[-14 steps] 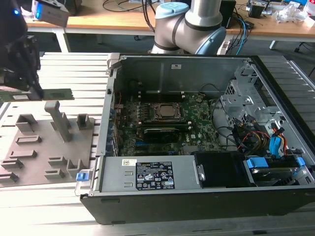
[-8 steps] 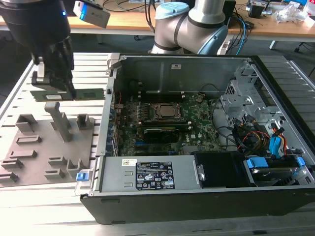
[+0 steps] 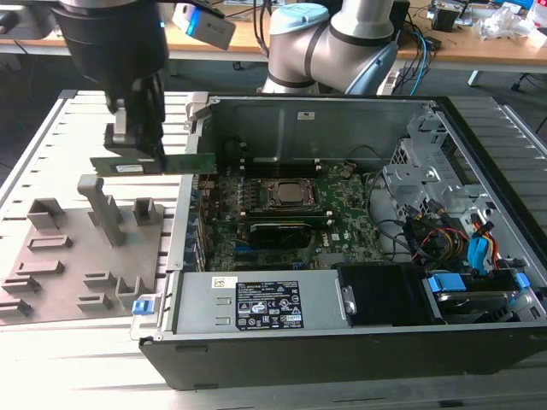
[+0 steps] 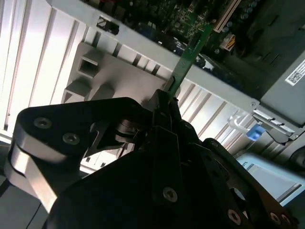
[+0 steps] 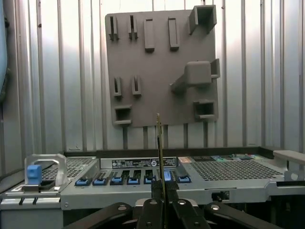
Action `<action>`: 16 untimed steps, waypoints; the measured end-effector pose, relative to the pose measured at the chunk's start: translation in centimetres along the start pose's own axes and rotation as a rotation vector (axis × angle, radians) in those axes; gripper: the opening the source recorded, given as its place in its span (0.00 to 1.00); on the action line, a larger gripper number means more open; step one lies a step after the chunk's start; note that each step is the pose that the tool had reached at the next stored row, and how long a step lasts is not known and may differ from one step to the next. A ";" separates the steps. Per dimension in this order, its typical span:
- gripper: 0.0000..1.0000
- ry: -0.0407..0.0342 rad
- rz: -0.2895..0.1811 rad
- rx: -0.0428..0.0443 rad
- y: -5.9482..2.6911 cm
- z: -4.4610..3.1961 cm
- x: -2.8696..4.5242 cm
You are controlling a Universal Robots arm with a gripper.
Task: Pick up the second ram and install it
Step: 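Pick up the second ram and move it above second insertion slot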
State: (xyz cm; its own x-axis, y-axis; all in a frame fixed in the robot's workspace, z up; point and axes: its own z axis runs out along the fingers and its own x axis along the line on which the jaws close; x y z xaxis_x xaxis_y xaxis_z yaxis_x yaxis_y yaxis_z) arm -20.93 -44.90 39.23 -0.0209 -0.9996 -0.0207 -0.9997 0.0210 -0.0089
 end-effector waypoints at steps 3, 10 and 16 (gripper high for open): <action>0.14 0.0000 0.000 -0.0002 -0.99 0.01 -0.02; 0.14 0.0000 0.000 -0.0009 -4.20 0.04 -0.09; 0.14 0.0000 0.000 -0.0016 -6.79 0.06 -0.14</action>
State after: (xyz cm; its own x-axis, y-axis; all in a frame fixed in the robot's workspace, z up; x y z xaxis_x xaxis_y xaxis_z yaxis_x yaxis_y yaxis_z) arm -14.14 -44.90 39.22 -0.0211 -0.9996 -0.0207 -0.9997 0.0212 -0.0073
